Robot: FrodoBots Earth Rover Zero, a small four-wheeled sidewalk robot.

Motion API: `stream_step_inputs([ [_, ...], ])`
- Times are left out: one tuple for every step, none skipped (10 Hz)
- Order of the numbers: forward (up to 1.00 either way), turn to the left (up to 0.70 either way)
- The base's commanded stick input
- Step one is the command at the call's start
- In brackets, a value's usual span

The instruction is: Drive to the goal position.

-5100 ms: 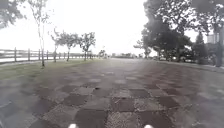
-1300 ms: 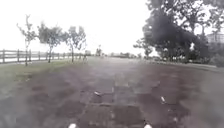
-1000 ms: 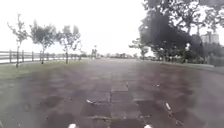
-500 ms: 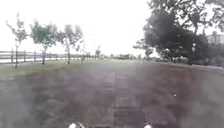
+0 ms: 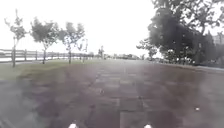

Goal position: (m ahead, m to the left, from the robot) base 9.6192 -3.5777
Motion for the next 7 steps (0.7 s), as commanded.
stream_step_inputs([
  [1.00,-0.40],
  [1.00,-0.40],
  [1.00,-0.40],
  [1.00,-0.40],
  [1.00,-0.40],
  [1.00,-0.40],
  [1.00,-0.40],
])
